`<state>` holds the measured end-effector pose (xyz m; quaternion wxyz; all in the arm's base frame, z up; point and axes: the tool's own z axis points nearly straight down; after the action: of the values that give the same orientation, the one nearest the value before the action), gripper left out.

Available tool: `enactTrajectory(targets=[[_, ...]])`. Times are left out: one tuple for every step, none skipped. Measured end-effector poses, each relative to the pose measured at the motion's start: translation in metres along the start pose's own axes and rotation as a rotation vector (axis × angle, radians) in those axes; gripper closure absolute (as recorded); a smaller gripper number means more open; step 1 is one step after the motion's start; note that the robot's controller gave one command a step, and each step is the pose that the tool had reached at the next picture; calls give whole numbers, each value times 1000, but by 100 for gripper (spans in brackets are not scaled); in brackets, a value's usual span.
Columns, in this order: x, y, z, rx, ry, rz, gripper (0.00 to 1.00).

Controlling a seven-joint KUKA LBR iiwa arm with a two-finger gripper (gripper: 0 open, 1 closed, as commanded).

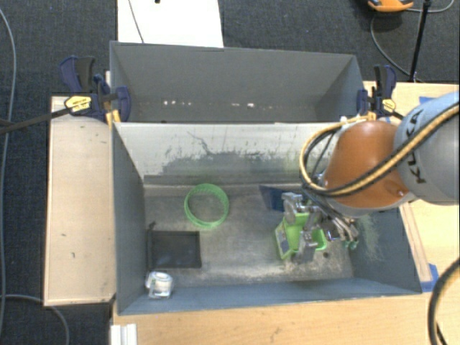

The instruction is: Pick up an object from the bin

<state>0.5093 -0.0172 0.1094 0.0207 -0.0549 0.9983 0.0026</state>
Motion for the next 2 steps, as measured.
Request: enactTrajectory(targets=[[7, 7, -10, 4, -21, -20, 100], [0, -1, 3, 3, -30, -150, 100]])
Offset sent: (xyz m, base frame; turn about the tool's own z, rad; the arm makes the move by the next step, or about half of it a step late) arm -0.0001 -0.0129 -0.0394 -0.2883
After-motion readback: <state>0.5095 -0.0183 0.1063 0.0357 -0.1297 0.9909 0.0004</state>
